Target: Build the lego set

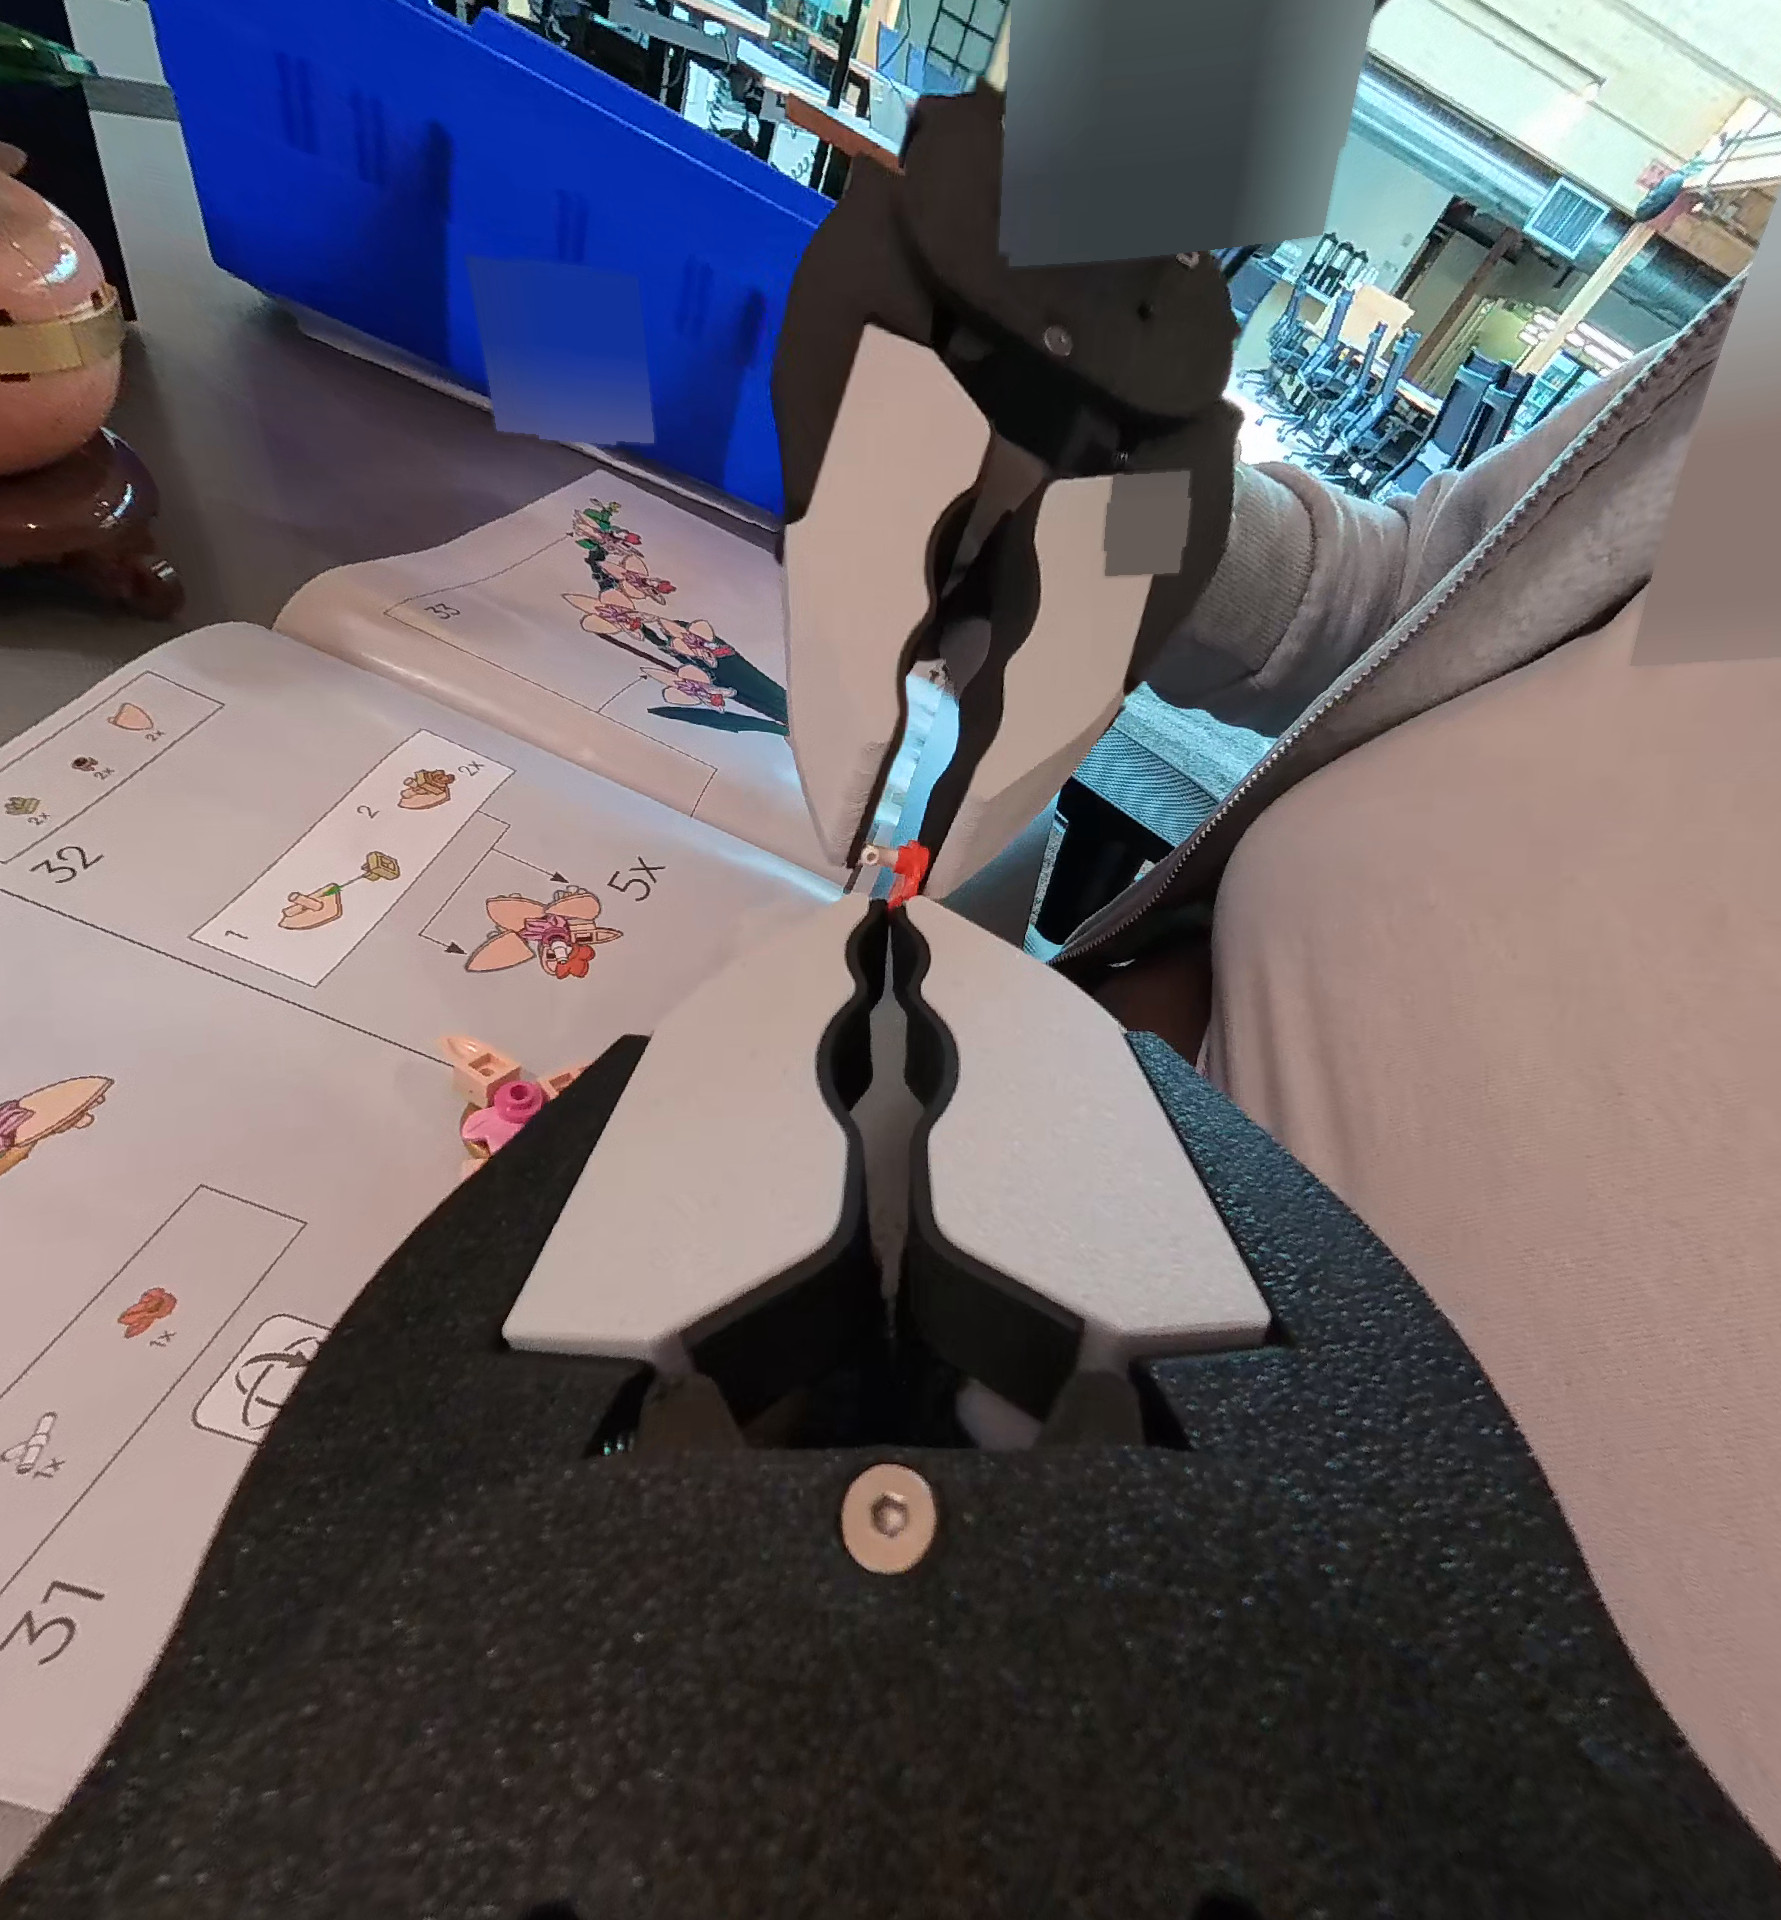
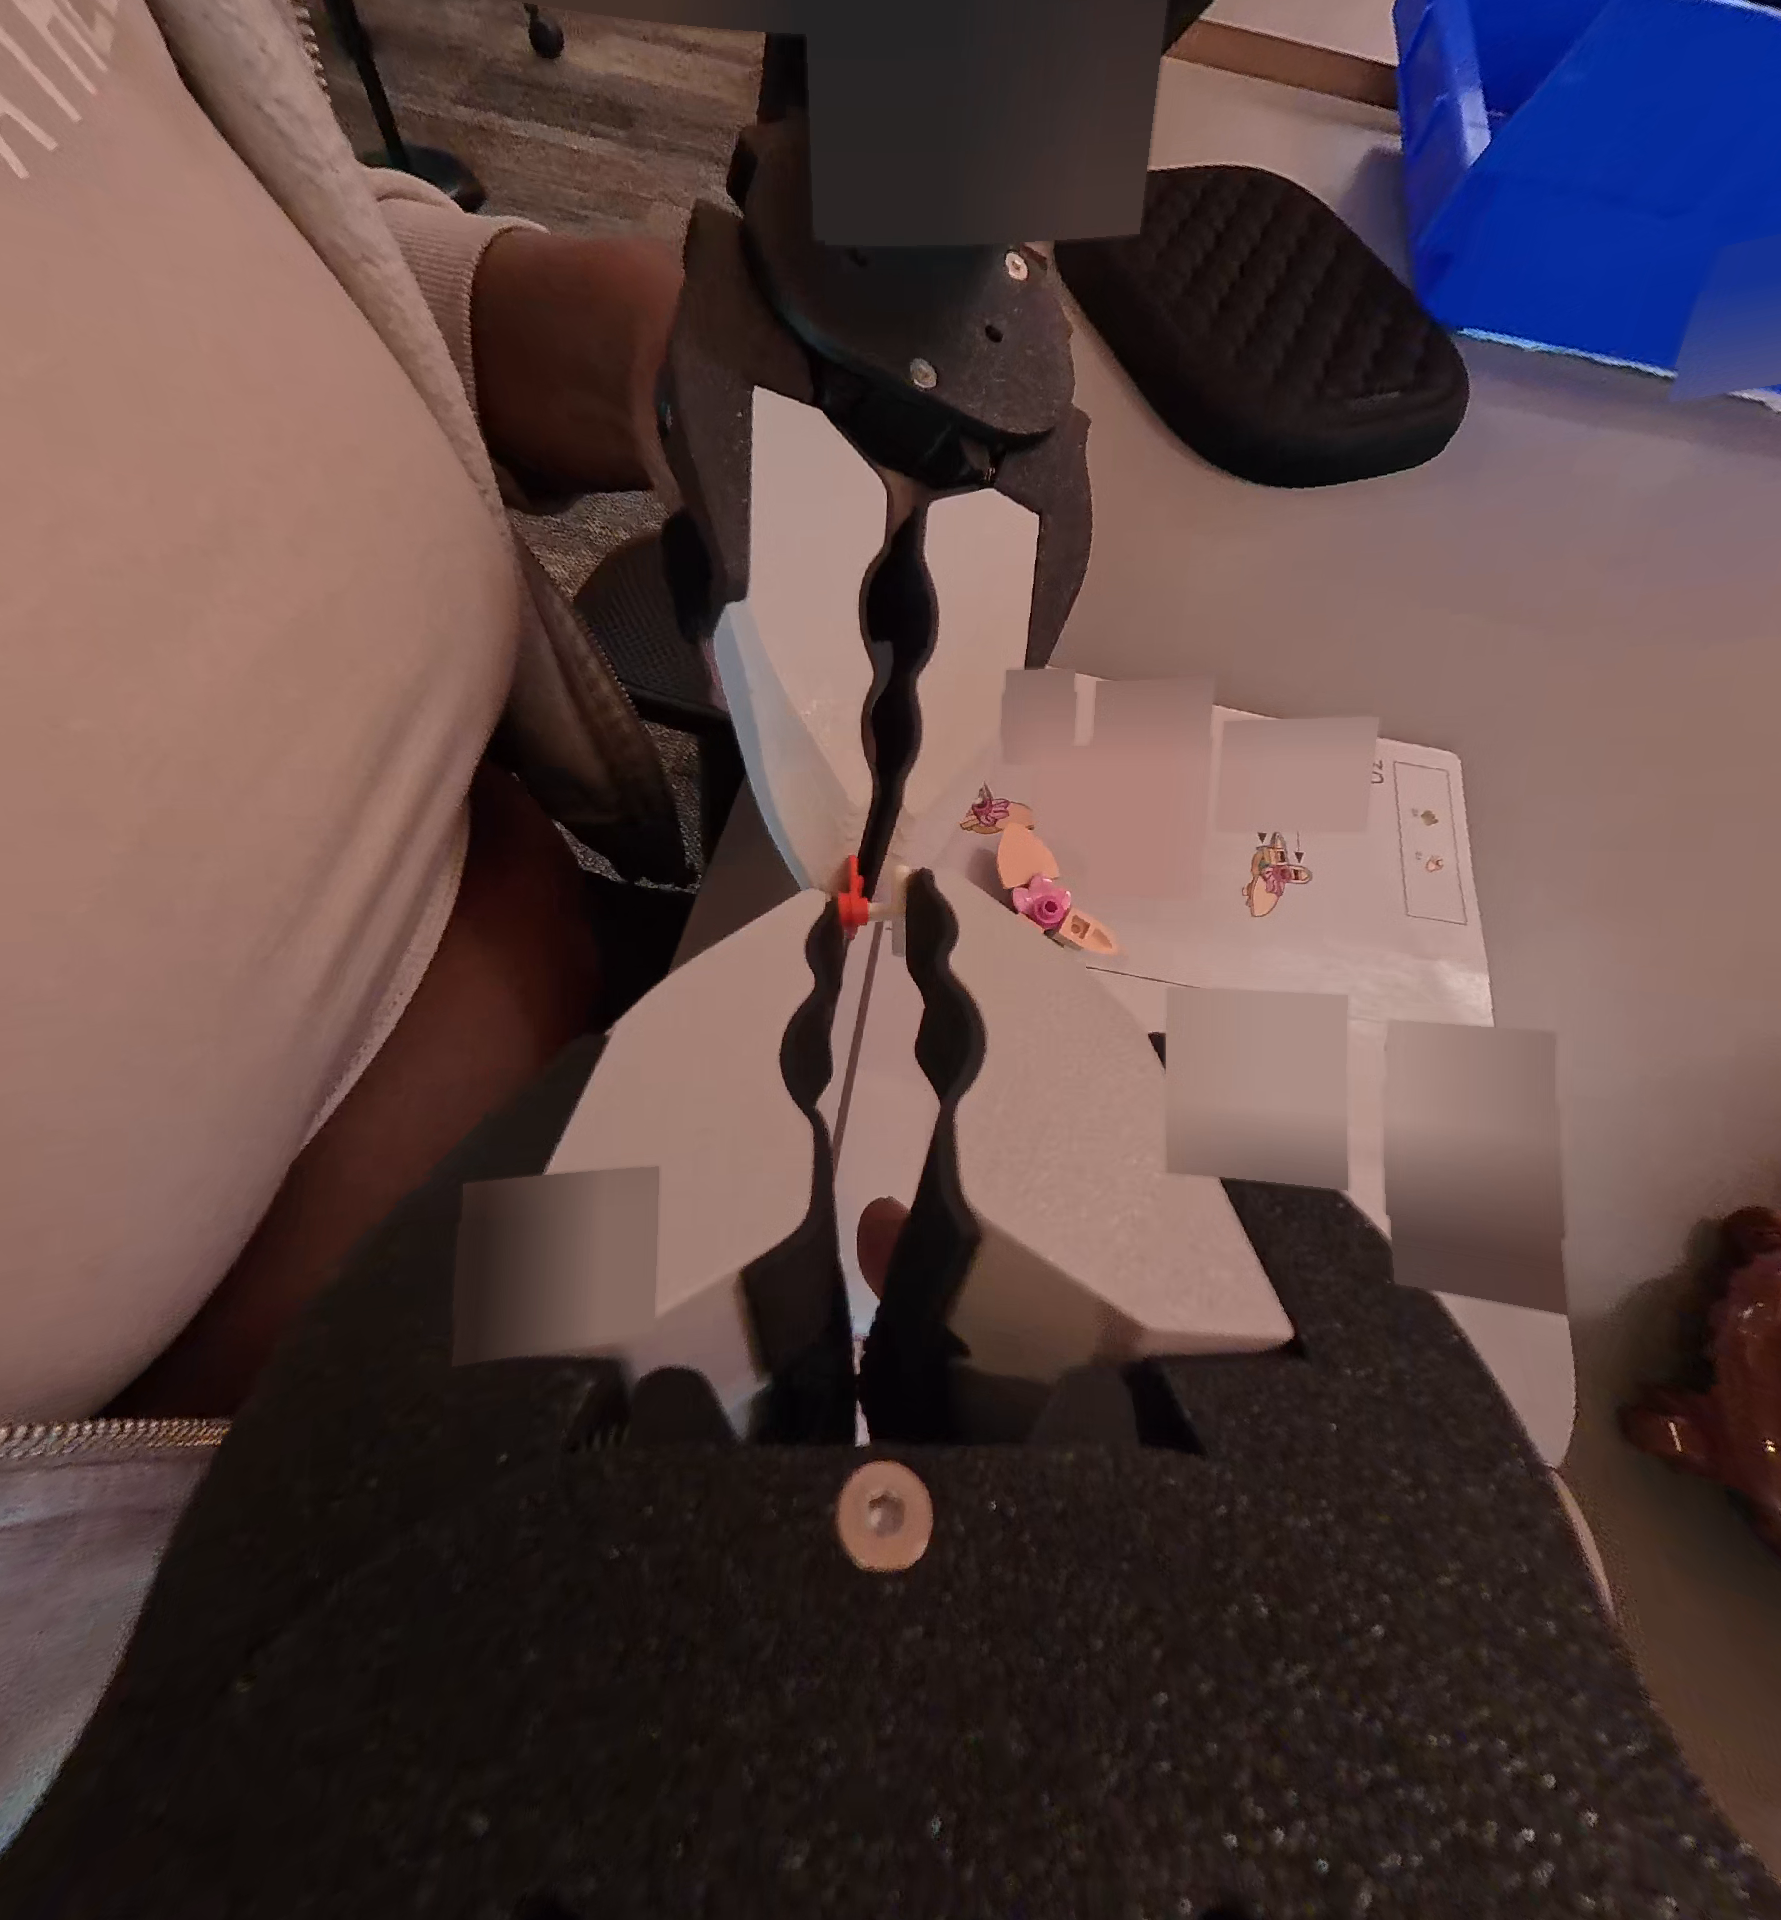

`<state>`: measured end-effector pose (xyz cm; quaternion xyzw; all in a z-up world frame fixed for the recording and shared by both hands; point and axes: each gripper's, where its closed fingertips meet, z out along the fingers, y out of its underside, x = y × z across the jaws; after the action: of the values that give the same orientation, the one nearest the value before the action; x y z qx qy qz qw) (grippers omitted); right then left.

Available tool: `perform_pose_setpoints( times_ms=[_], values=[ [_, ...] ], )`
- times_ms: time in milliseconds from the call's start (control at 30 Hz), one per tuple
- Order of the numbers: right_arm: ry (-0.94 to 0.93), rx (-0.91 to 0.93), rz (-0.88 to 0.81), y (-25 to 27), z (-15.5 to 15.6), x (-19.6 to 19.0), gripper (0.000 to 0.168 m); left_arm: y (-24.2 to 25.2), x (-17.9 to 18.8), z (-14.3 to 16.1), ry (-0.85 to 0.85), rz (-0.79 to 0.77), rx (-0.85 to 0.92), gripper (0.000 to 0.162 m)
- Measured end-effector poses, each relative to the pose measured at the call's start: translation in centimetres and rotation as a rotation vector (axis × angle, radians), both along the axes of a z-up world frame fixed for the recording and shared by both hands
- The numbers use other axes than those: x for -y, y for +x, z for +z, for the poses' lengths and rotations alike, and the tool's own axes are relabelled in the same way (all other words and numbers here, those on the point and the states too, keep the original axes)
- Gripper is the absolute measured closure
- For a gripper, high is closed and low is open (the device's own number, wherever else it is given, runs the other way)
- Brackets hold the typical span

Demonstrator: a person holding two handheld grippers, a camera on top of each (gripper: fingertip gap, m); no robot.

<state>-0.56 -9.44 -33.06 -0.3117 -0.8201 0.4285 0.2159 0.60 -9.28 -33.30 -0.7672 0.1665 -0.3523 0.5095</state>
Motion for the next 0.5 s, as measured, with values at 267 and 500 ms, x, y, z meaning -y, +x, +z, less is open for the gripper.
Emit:
perform_pose_setpoints(
  times_ms=[267, 500],
  values=[
    [-0.031, 0.047, -0.027, -0.05, -0.09, 0.03, 0.151, 0.02, 0.08, -0.10, 0.007, 0.002, -0.017, 0.162],
    [-0.101, 0.115, -0.016, 0.05, -0.30, 0.44, 0.155, 0.03, 0.18, -0.20, 0.019, 0.004, -0.042, 0.162]
  ],
)
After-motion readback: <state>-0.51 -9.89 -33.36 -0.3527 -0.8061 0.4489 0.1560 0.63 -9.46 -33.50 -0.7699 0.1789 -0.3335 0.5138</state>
